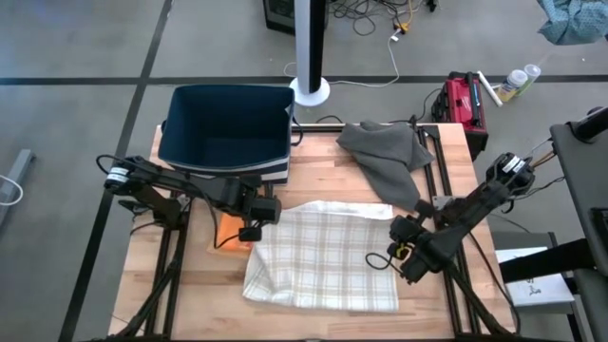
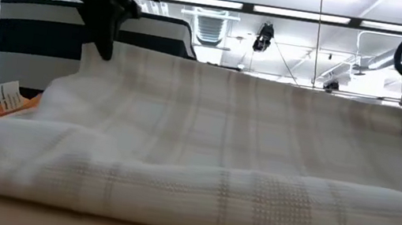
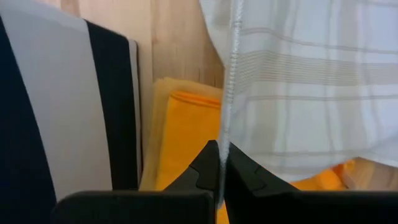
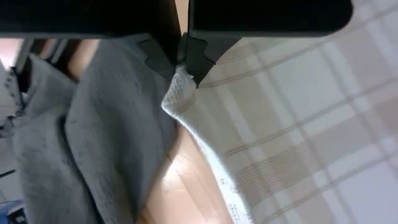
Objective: Fold towel
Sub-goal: Fold the white patterned kitchen towel
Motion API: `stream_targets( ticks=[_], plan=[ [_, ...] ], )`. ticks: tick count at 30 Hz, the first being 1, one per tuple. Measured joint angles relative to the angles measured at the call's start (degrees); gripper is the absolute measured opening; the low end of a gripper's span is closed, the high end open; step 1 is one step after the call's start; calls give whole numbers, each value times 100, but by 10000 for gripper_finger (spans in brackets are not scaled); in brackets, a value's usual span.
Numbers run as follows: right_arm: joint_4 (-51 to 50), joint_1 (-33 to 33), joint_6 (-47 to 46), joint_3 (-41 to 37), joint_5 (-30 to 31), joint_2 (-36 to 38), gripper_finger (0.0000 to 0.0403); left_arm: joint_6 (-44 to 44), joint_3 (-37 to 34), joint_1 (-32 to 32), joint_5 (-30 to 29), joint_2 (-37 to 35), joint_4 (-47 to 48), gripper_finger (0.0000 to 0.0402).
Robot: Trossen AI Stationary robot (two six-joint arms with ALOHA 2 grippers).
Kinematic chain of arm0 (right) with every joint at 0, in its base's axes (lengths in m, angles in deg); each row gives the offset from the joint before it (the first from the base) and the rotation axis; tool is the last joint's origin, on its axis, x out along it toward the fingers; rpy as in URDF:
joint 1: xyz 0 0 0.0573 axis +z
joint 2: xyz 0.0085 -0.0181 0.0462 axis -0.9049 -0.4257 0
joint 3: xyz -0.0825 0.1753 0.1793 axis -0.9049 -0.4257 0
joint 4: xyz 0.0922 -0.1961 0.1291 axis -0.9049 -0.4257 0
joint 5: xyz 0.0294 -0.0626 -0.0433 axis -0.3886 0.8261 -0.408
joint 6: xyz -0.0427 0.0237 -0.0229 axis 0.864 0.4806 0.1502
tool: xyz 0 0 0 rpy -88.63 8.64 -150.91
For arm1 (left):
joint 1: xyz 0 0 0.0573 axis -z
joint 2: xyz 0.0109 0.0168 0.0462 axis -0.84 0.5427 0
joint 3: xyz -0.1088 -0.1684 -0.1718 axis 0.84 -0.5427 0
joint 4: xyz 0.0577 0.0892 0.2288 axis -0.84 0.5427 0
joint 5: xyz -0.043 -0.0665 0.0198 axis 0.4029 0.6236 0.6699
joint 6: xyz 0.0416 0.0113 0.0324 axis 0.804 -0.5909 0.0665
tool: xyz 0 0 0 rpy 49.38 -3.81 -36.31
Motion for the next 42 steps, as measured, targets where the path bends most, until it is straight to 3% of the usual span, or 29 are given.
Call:
stream_targets(
  ticks=[12,21,29,33,37,42],
  plan=[
    [450,-389,14,-377,396,-8,9,-20,-517,-80,-8,0,-589,0],
    [608,-417,-36,-482,392,-8,89,-17,-517,-85,-270,2,-597,20],
    [550,-338,375,11,118,42,191,-278,621,-12,-295,-2,922,107],
    [659,-118,632,484,178,17,222,-1104,1206,120,269,-96,1364,162],
    [1291,208,776,560,463,-27,232,-2089,1154,550,581,-237,1295,194],
    [3481,452,1532,91,568,-334,232,-2709,330,1333,596,-247,675,199]
  ],
)
